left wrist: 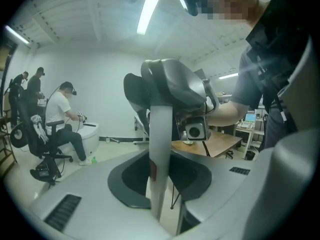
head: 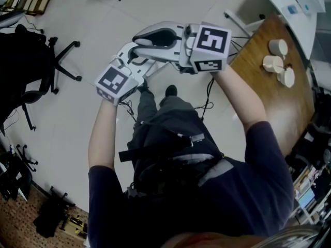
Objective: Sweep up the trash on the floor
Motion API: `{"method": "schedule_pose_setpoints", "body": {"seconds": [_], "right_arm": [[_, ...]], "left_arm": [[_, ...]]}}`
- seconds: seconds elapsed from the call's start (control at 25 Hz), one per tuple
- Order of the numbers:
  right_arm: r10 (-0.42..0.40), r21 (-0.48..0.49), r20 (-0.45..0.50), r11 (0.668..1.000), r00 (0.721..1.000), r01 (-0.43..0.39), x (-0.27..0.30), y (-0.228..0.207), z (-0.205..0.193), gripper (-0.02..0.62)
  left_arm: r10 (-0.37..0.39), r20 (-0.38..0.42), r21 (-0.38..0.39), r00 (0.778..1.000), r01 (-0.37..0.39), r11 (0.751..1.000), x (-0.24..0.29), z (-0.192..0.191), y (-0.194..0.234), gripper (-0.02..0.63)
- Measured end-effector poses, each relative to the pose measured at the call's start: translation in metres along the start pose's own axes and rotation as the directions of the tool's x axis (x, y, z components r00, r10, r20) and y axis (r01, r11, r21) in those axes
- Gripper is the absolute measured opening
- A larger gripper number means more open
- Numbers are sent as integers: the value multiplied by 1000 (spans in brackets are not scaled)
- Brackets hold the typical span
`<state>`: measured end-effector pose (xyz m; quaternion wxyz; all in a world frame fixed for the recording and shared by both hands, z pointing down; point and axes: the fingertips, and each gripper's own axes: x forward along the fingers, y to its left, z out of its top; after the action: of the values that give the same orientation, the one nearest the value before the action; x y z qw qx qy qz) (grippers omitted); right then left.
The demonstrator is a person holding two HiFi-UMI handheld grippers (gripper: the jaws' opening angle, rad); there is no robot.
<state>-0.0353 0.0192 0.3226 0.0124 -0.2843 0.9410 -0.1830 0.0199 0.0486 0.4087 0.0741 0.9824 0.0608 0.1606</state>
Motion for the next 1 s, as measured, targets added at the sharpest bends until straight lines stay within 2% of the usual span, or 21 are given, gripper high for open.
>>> {"method": "schedule_pose_setpoints", "body": {"seconds": [0.16,0.44,0.6,0.64,0.8,1.0], "right_arm": [[-30,45,-27,998,999,31,-5,-33,-36,101],[-69,79,-139,994,988,81,20,-86,-94,103],[-111,89,-124,988,986,122,45,-118,-99,109],[-123,92,-118,987,985,134,52,-126,-97,109],[-157,143,-98,975,983,170,78,-152,-90,110],[-151,188,-133,967,980,174,104,-162,-99,110]], "left_arm": [[-11,-22,-36,1000,10,999,30,-34,15,87],[29,-130,-83,991,-40,996,58,-99,60,86],[72,-161,-43,984,-80,996,57,-111,96,84],[71,-164,-53,984,-81,995,56,-112,106,84],[11,-137,-193,990,-38,980,43,-115,136,84],[-31,-148,-268,989,-10,963,28,-128,149,84]]}}
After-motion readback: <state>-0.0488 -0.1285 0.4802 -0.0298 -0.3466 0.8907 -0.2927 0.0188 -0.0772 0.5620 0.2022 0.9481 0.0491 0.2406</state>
